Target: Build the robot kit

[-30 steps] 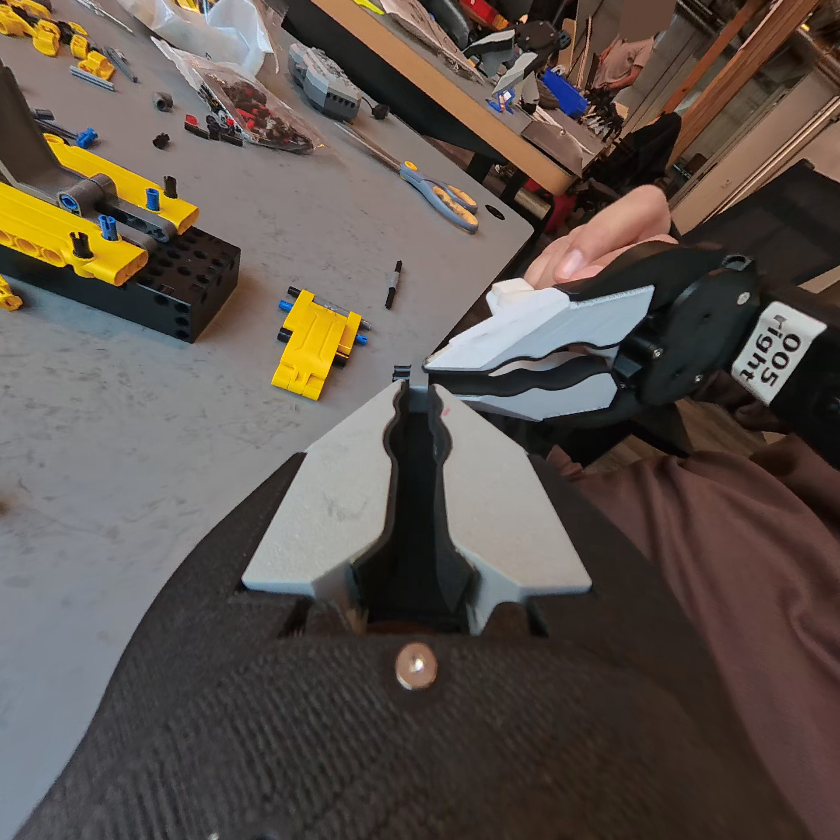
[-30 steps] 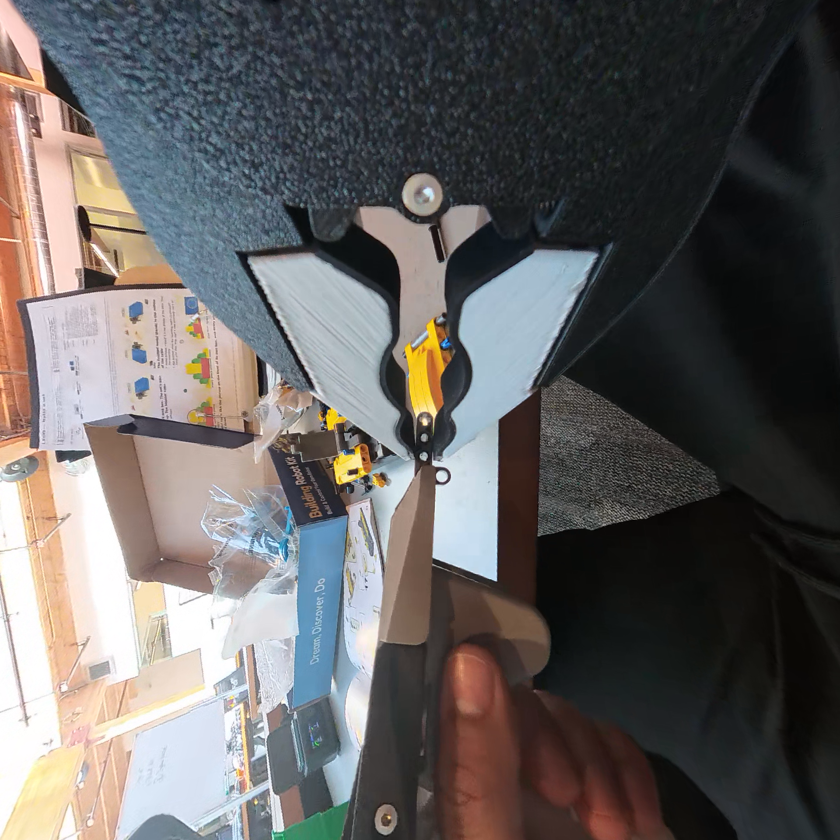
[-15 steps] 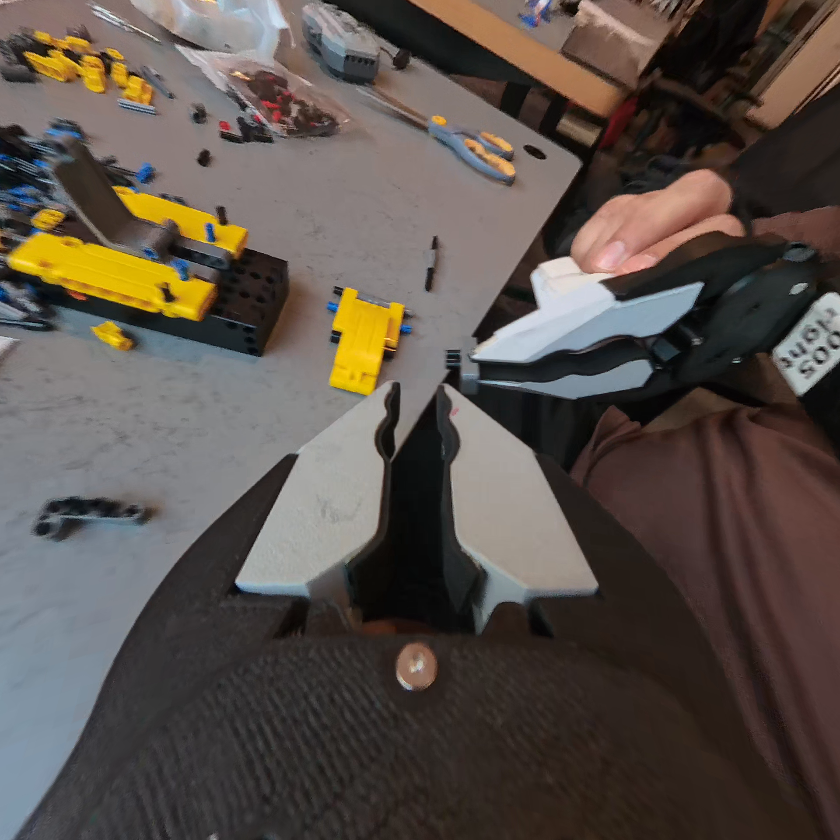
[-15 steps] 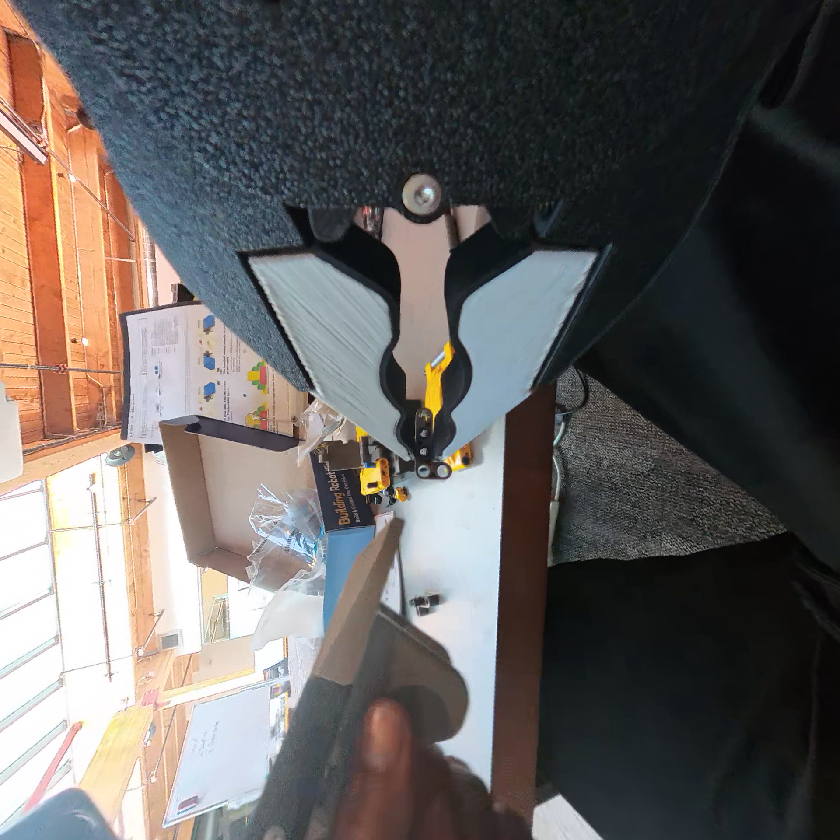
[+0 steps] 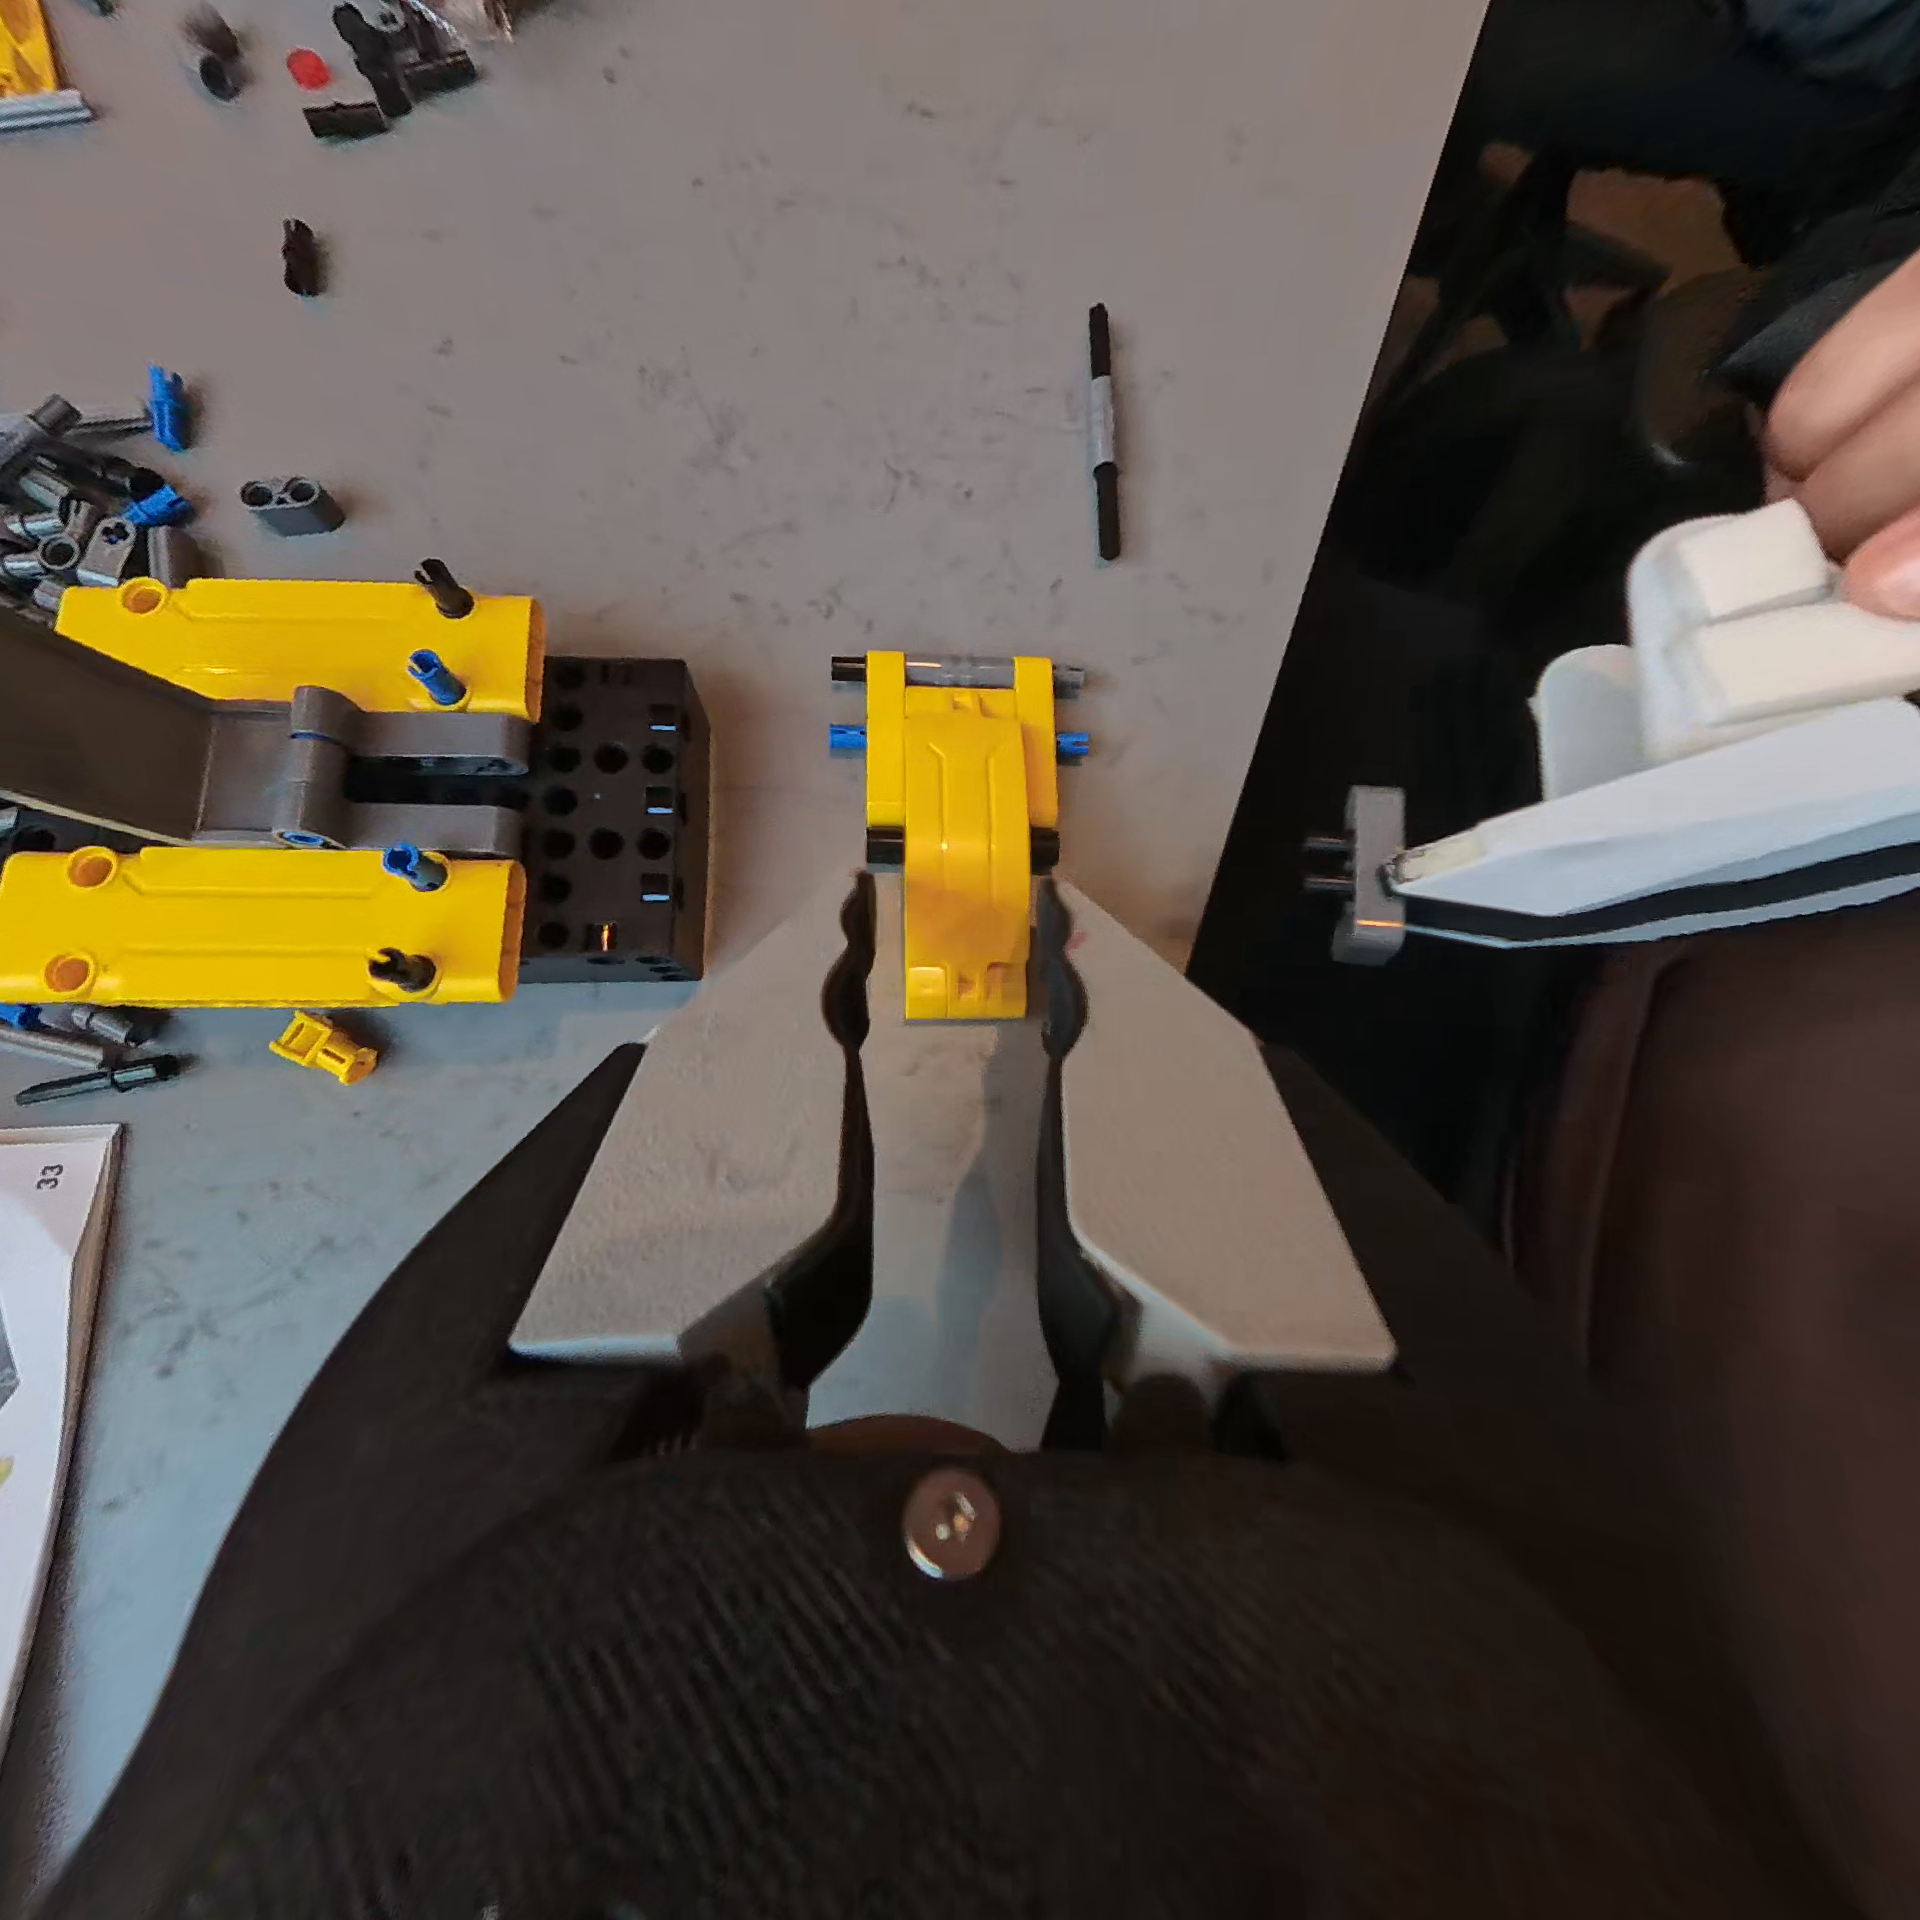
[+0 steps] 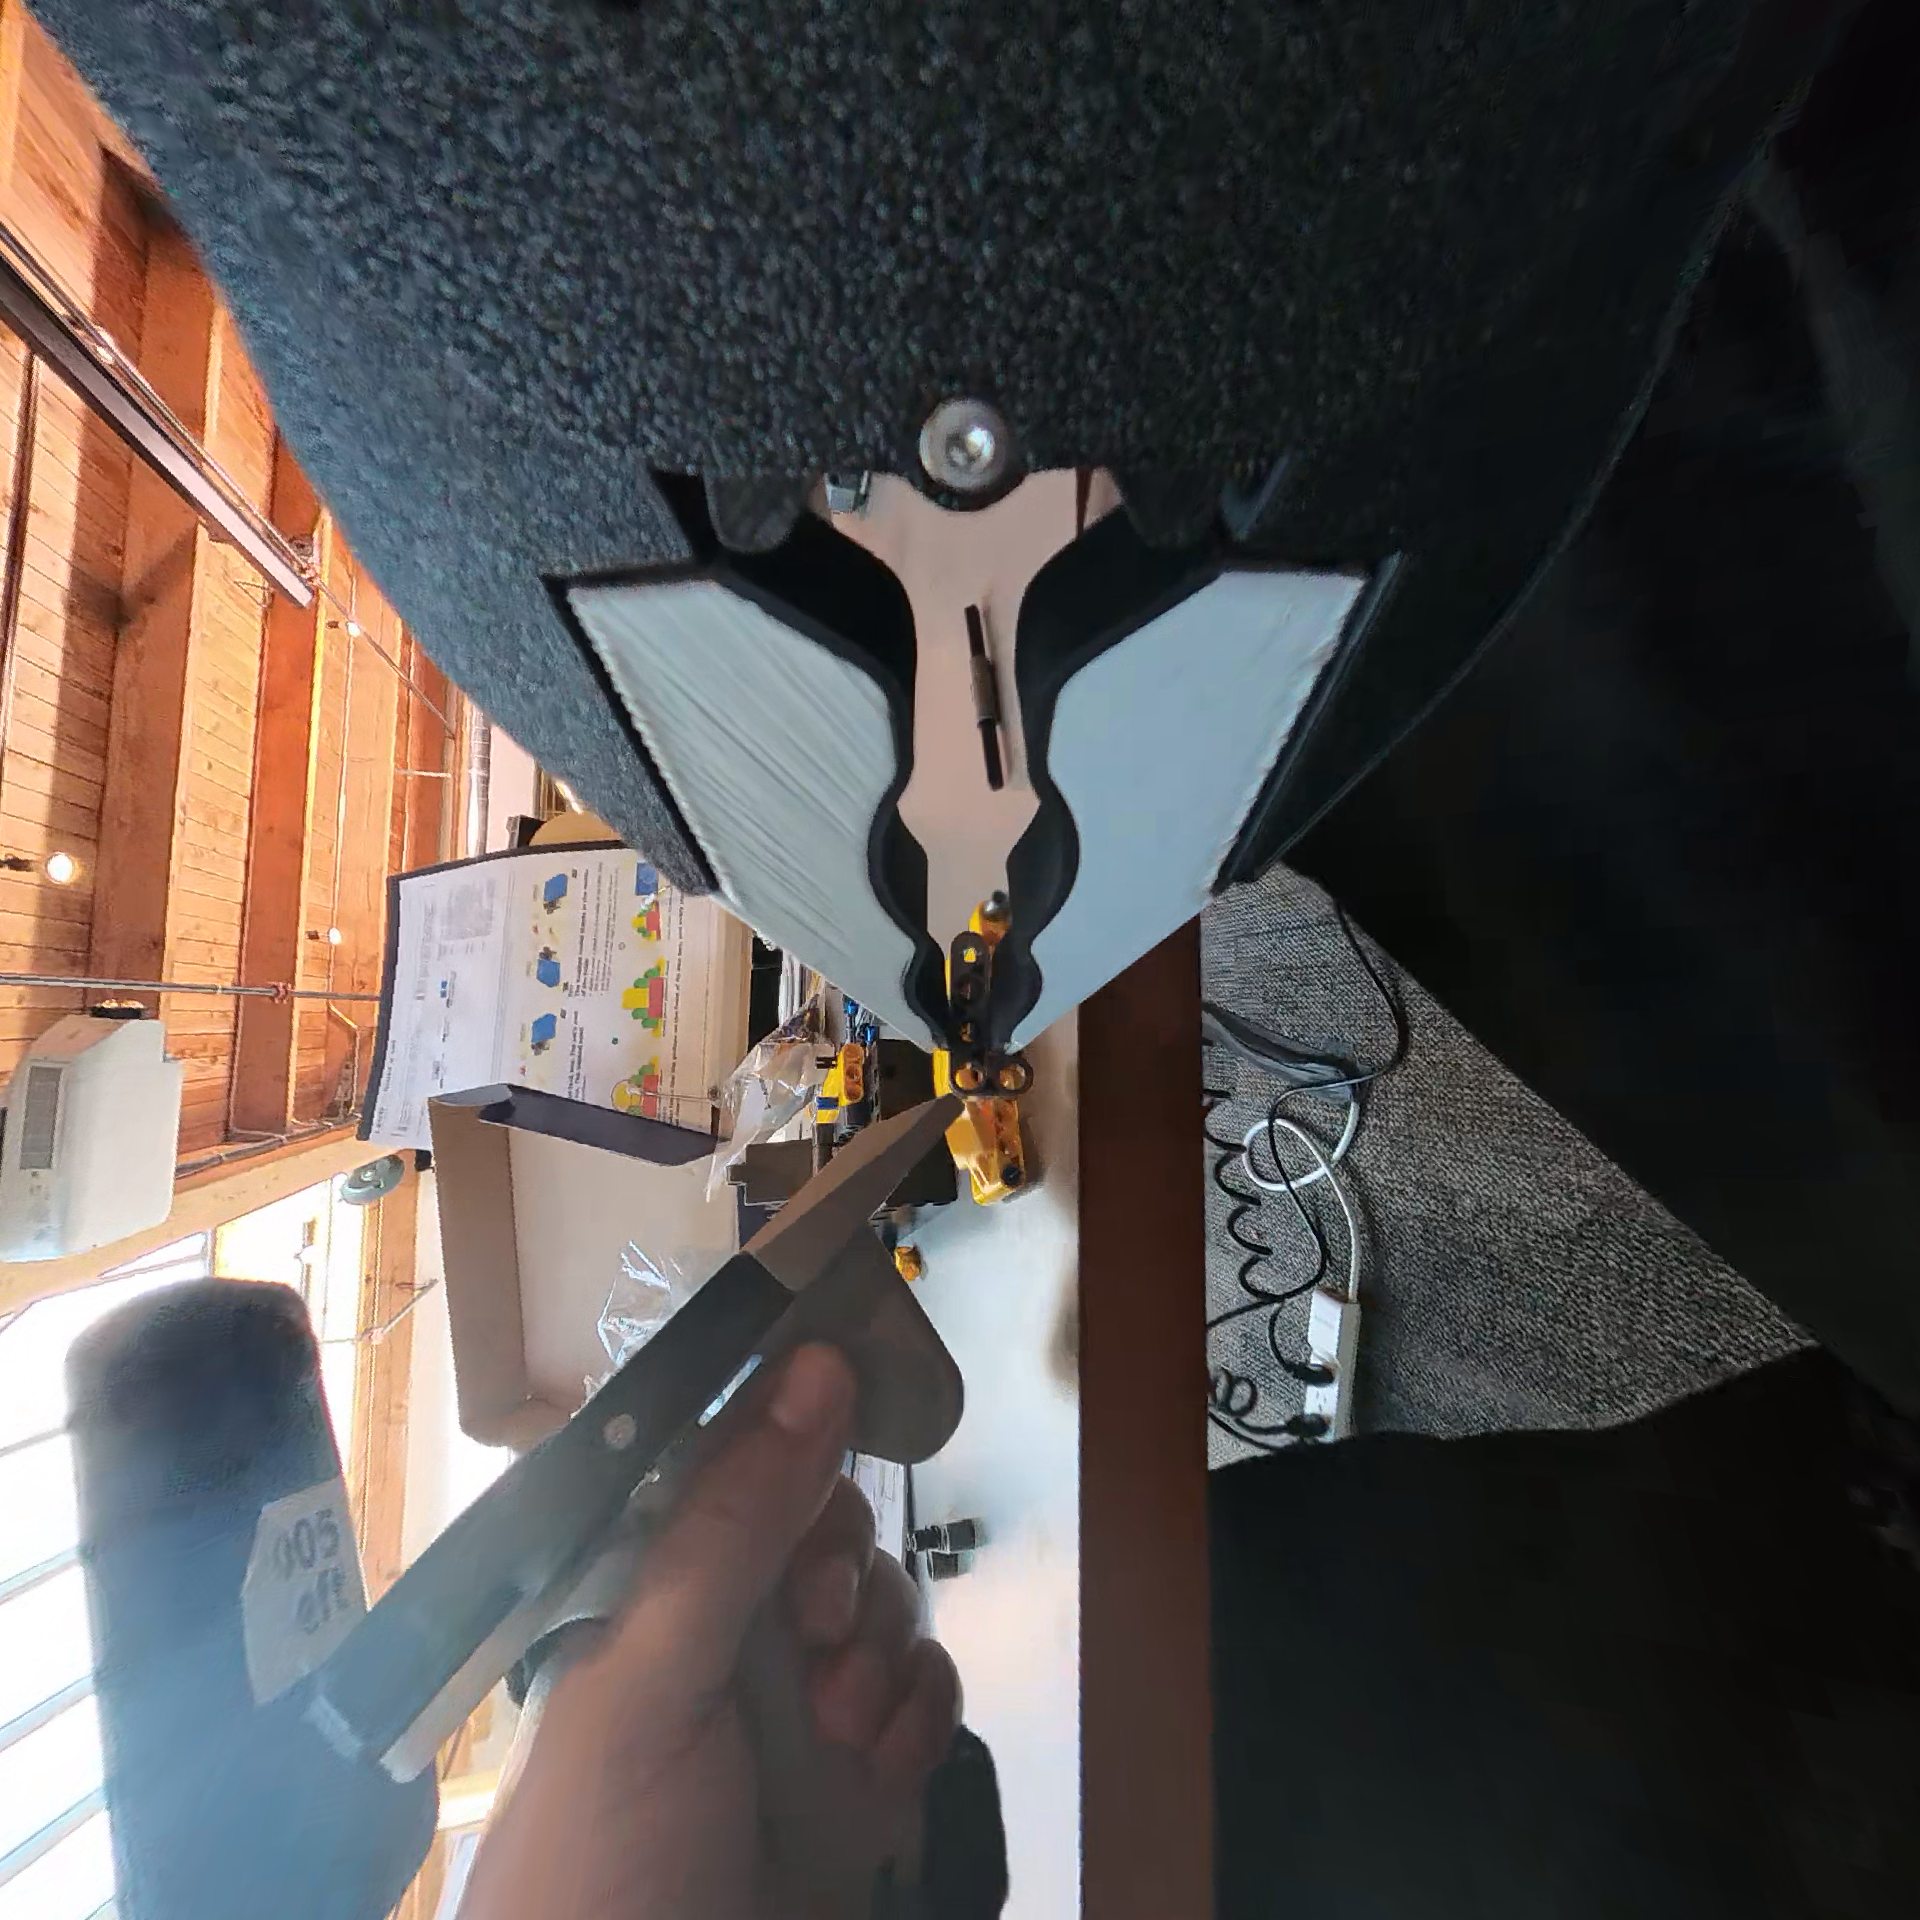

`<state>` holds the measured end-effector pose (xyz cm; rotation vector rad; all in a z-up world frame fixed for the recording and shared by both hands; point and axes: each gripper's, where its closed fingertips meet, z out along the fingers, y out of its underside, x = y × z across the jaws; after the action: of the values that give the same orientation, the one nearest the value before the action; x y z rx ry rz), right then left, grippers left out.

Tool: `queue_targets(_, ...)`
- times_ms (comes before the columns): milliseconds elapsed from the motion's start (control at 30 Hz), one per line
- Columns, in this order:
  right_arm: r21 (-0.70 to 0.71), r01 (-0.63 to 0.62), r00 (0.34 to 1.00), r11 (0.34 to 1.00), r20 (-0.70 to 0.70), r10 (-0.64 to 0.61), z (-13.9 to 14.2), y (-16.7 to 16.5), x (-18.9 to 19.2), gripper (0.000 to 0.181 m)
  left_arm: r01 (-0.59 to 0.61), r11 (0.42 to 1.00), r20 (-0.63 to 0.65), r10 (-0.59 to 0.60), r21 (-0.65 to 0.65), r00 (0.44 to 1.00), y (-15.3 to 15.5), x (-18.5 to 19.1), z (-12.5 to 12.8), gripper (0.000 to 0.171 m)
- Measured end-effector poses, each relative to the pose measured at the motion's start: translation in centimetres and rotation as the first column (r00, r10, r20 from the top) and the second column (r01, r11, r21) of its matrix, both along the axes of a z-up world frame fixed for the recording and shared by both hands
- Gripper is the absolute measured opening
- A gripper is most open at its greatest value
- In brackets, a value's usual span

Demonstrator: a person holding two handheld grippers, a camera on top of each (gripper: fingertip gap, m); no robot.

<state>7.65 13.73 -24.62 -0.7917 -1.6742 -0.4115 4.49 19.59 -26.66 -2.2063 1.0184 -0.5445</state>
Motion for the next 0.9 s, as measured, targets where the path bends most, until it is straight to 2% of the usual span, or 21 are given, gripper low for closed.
queue_targets(233,0.026,0.027,0.999,0.999,0.025,-0.027,-0.4,0.0,0.0,0.007,0.024,1.0,-0.026,-0.024,-0.02,0.999,0.4,-0.1,-0.1,0.031)
queue_targets(433,0.093,0.039,0.999,0.995,0.016,-0.041,0.0,-0.8,-0.3,0.007,0.075,0.994,0.023,-0.073,-0.081,0.997,-0.1,0.7,-0.4,0.03)
queue_targets(633,0.119,0.064,0.998,0.991,0.013,-0.066,-0.2,-1.6,-1.4,0.007,0.111,0.988,-0.003,-0.112,-0.105,0.994,-0.9,1.5,-0.5,0.038)
queue_targets(767,0.11,0.154,0.987,0.982,0.03,-0.158,-0.7,-1.0,0.1,0.007,0.084,0.993,-0.047,-0.089,-0.087,0.995,-0.7,1.9,-0.7,0.036)
queue_targets(900,0.133,0.185,0.979,0.974,0.061,-0.195,-1.1,-1.3,1.8,0.007,0.125,0.991,-0.092,-0.129,-0.051,0.987,-0.8,2.5,-0.7,0.03)
